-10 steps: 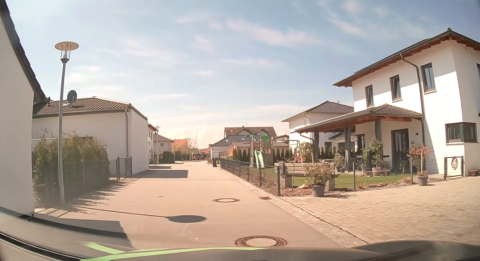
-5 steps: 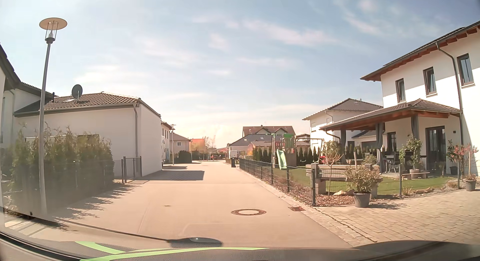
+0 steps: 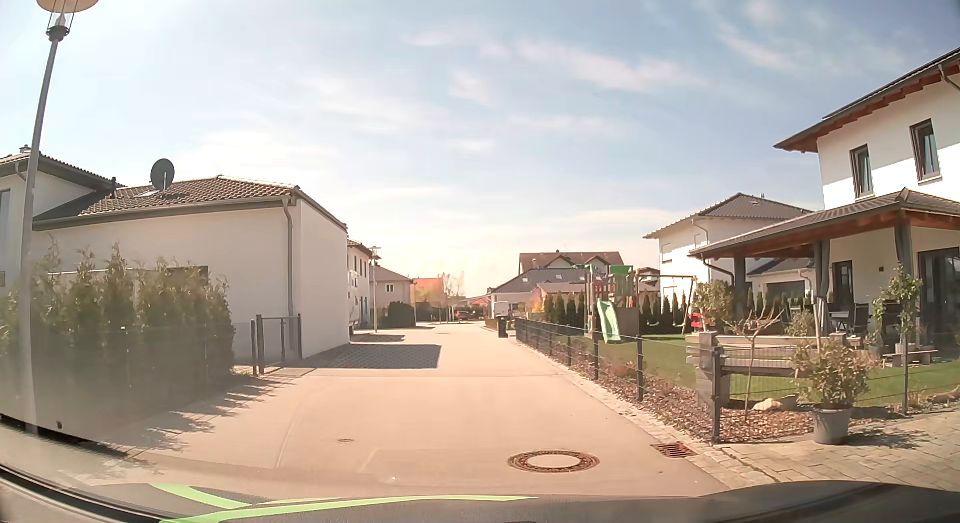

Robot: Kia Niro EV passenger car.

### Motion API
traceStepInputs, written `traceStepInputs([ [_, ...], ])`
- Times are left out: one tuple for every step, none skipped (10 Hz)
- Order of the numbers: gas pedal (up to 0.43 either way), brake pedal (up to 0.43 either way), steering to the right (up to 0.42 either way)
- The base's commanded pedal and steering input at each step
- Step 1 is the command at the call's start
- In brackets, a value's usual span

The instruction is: Follow the waypoints while adhering to traffic rules and regulations

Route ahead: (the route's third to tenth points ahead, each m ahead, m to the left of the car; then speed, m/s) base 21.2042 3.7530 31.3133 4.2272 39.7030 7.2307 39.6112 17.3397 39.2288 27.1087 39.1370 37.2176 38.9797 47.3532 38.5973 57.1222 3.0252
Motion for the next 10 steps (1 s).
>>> traceStepInputs([
  [0.000,0.213,-0.137],
  [0.000,0.226,-0.122],
  [0.000,0.232,-0.105],
  [0.000,0.232,-0.093],
  [0.000,0.238,-0.080],
  [0.000,0.244,-0.067],
  [0.000,0.244,-0.055],
  [0.000,0.244,-0.041],
  [0.000,0.244,-0.029],
  [0.000,0.244,-0.019],
])
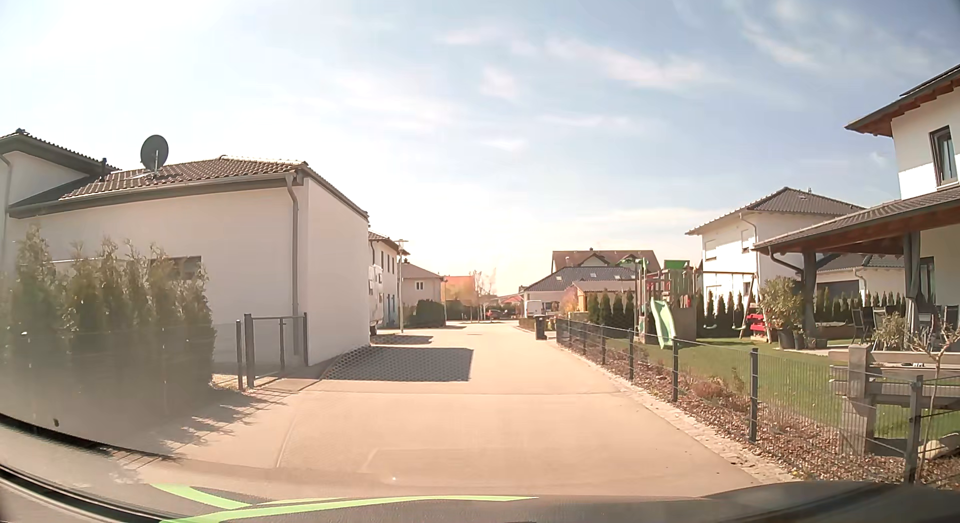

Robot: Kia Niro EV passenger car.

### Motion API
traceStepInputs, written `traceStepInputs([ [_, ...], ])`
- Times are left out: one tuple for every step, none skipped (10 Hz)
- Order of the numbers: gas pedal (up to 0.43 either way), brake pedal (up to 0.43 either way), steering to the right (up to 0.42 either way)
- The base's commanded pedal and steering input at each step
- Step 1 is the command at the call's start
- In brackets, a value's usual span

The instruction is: Follow the waypoints while adhering to traffic rules and regulations

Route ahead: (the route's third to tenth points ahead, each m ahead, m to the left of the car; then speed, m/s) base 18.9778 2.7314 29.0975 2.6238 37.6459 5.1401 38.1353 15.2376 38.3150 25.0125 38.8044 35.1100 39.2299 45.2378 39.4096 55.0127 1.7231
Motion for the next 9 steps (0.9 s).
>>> traceStepInputs([
  [0.000,0.244,-0.013],
  [0.000,0.244,-0.008],
  [0.000,0.244,-0.003],
  [0.000,0.244,0.000],
  [0.000,0.244,0.000],
  [0.000,0.244,0.000],
  [0.000,0.250,0.000],
  [0.000,0.250,0.000],
  [0.000,0.250,0.000],
])
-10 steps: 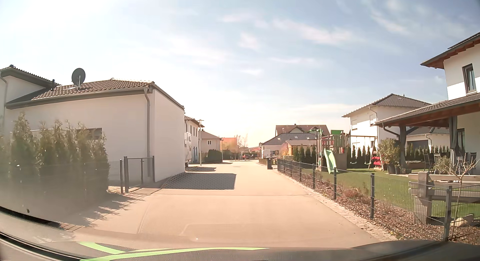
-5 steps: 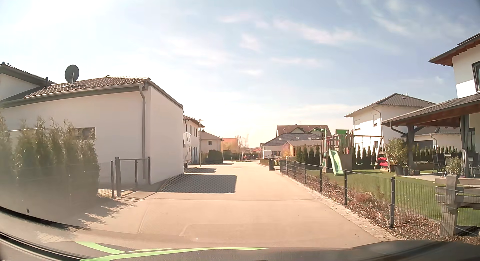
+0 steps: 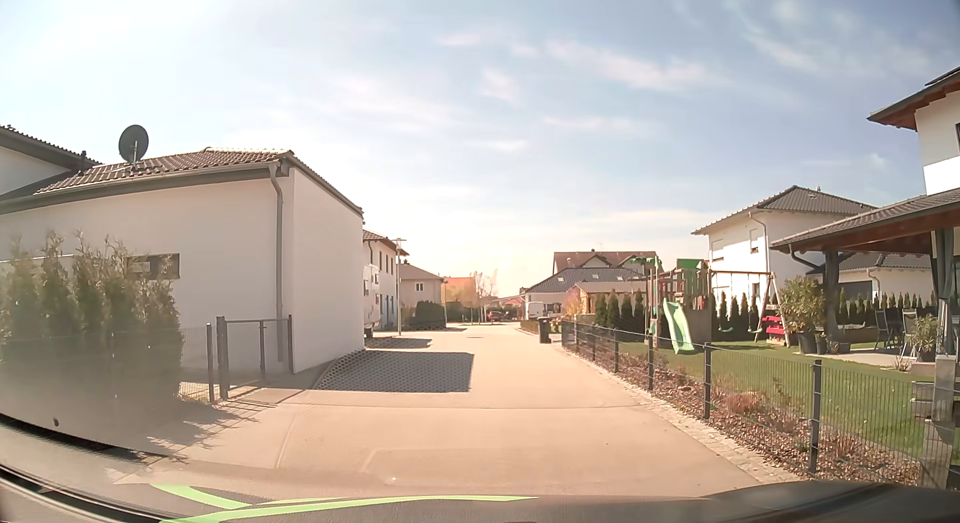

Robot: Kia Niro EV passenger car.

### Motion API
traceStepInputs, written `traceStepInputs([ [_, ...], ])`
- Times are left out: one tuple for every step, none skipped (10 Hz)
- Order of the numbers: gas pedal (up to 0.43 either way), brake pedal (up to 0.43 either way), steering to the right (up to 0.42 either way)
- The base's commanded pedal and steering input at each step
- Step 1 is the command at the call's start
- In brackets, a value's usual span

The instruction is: Follow the waypoints while adhering to traffic rules and regulations

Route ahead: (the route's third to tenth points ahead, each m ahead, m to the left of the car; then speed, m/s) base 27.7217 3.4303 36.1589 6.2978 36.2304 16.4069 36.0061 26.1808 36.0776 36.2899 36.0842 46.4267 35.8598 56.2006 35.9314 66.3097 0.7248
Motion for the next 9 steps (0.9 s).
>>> traceStepInputs([
  [0.000,0.250,0.000],
  [0.000,0.250,0.000],
  [0.000,0.250,0.001],
  [0.000,0.250,0.001],
  [0.000,0.250,0.000],
  [0.000,0.250,0.000],
  [0.000,0.250,0.000],
  [0.000,0.250,0.000],
  [0.000,0.250,0.000],
])
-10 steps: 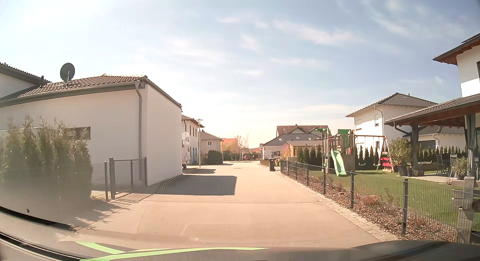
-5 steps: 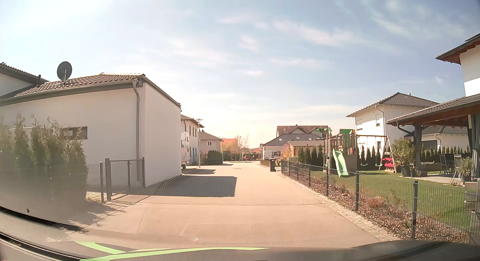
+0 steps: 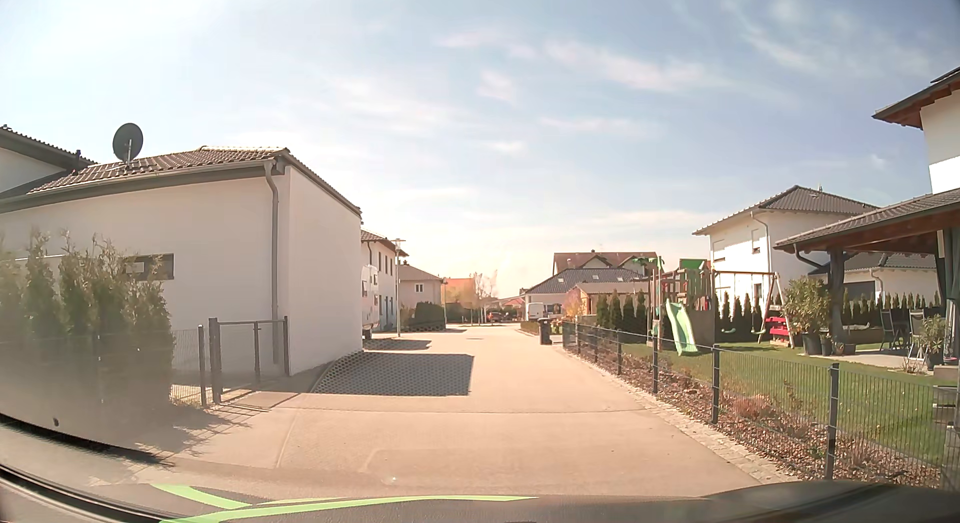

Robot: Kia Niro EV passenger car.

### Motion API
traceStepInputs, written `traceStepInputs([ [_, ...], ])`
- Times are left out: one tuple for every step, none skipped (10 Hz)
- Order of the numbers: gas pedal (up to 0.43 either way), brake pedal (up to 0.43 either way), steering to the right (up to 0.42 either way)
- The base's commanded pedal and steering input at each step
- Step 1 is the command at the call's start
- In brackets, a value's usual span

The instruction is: Follow the waypoints while adhering to traffic rules and regulations

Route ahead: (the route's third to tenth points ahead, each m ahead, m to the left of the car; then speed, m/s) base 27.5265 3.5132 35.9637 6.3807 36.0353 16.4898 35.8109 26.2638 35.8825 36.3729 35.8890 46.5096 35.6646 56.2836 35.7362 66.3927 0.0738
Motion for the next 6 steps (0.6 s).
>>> traceStepInputs([
  [0.000,0.250,0.000],
  [0.000,0.256,0.000],
  [0.000,0.262,0.000],
  [0.000,0.262,0.000],
  [0.000,0.268,0.000],
  [0.000,0.274,0.000],
])
